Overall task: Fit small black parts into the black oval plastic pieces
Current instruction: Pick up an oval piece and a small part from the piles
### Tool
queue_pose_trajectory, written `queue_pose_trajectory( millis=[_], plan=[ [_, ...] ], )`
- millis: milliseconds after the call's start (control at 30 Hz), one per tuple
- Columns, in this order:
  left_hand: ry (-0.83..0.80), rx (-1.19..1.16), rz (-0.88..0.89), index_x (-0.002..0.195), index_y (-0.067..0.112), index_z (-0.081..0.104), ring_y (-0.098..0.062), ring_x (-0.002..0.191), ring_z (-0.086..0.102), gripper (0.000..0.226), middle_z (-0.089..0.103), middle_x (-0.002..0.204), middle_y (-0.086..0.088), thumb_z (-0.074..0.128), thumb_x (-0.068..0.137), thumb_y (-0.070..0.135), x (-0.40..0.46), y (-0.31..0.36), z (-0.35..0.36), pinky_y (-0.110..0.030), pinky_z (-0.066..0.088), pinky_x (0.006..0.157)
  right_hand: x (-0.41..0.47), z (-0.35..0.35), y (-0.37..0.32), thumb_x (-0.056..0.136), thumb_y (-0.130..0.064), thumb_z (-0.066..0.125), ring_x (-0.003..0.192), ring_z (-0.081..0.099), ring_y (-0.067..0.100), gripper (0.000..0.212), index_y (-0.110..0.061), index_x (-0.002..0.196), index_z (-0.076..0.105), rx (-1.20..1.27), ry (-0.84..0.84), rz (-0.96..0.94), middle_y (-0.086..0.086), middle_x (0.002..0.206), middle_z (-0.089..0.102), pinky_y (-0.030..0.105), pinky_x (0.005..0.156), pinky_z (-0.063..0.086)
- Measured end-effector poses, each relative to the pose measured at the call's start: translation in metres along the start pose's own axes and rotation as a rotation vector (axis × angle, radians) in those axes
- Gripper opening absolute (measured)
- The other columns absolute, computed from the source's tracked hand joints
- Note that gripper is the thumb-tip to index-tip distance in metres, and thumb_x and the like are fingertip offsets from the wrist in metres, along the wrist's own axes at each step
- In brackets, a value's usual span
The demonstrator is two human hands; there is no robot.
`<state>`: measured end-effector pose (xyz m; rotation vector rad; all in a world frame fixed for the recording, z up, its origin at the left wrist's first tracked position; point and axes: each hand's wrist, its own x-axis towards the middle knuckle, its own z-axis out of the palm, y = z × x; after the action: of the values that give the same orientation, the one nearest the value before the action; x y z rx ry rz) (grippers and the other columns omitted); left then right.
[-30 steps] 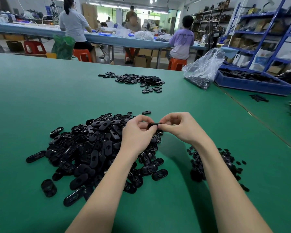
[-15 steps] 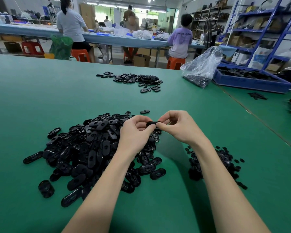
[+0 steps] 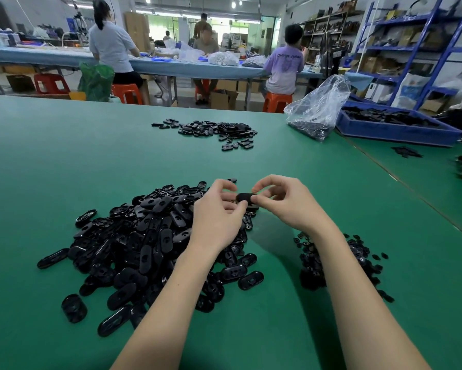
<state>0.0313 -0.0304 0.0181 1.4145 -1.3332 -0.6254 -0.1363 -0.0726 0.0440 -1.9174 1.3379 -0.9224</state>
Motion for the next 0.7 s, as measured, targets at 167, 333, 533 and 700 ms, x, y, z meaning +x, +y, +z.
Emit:
queue_pose_trajectory(
  millis=[167, 333, 533, 700],
  plan=[
    [-0.180, 0.661, 0.311, 0.134, 0.022, 0.051, -0.018, 0.125, 0.049, 0.039, 0.054, 0.133, 0.002, 0.057, 0.098, 0.035, 0.005, 0.004, 0.013, -0.035, 0.043, 0.100, 0.021, -0.016, 0.034, 0.081, -0.038, 0.081, 0.073, 0.063, 0.011, 0.011, -0.031, 0.085, 0.073, -0.117, 0.195, 0.272, -0.010, 0.076, 0.072, 0.032, 0.074, 0.050],
    [-0.488, 1.032, 0.397, 0.155, 0.016, 0.028, -0.023, 0.153, 0.016, 0.055, 0.019, 0.166, -0.006, 0.039, 0.105, 0.038, 0.015, 0.000, 0.037, -0.042, 0.015, 0.124, 0.065, 0.002, 0.045, 0.076, -0.043, 0.085, 0.095, 0.065, 0.021, 0.024, -0.028, 0.086, 0.070, -0.182, 0.210, 0.412, -0.002, 0.095, 0.072, 0.031, 0.083, 0.051],
    [-0.498, 1.071, 0.384, 0.148, 0.018, 0.040, -0.023, 0.148, 0.028, 0.044, 0.035, 0.158, -0.003, 0.038, 0.106, 0.031, 0.020, -0.013, 0.046, -0.044, 0.014, 0.123, 0.107, 0.024, 0.047, 0.084, -0.038, 0.078, 0.107, 0.065, 0.025, 0.013, -0.032, 0.088, 0.068, -0.343, 0.245, 0.437, 0.000, 0.114, 0.072, 0.026, 0.079, 0.041],
    [-0.365, 1.076, 0.349, 0.134, 0.022, 0.051, -0.024, 0.129, 0.047, 0.034, 0.053, 0.136, -0.001, 0.050, 0.100, 0.026, 0.020, -0.013, 0.044, -0.041, 0.026, 0.115, 0.128, 0.037, 0.046, 0.087, -0.035, 0.071, 0.107, 0.066, 0.026, 0.013, -0.030, 0.099, 0.072, -0.425, 0.238, 0.403, 0.001, 0.113, 0.073, 0.027, 0.077, 0.043]
  ],
)
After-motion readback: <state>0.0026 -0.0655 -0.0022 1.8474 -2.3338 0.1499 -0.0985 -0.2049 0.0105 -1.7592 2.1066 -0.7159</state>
